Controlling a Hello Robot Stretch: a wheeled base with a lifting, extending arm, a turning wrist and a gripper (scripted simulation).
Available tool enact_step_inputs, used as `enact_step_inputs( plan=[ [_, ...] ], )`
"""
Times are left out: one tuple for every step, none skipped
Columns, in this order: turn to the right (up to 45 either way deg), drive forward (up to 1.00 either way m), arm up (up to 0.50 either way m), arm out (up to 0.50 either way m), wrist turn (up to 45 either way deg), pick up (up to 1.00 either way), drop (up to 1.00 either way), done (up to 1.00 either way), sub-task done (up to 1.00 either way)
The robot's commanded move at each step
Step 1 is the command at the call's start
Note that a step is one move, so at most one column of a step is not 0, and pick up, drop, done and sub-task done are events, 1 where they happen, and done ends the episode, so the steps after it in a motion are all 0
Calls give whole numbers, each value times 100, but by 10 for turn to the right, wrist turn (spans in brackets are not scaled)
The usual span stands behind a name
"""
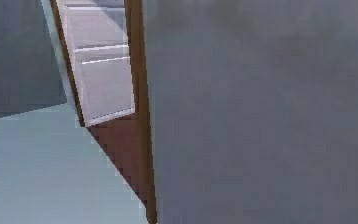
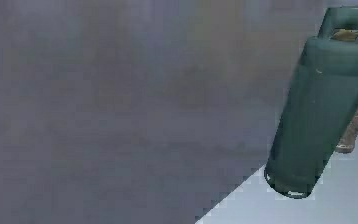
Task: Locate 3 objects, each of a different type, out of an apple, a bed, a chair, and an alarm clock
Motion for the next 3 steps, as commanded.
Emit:
enact_step_inputs(
  plan=[
    [-390, 0, 0, 0, 0, 0, 0, 0, 0],
    [0, 100, 0, 0, 0, 0, 0, 0, 0],
    [0, 20, 0, 0, 0, 0, 0, 0, 0]
  ],
)
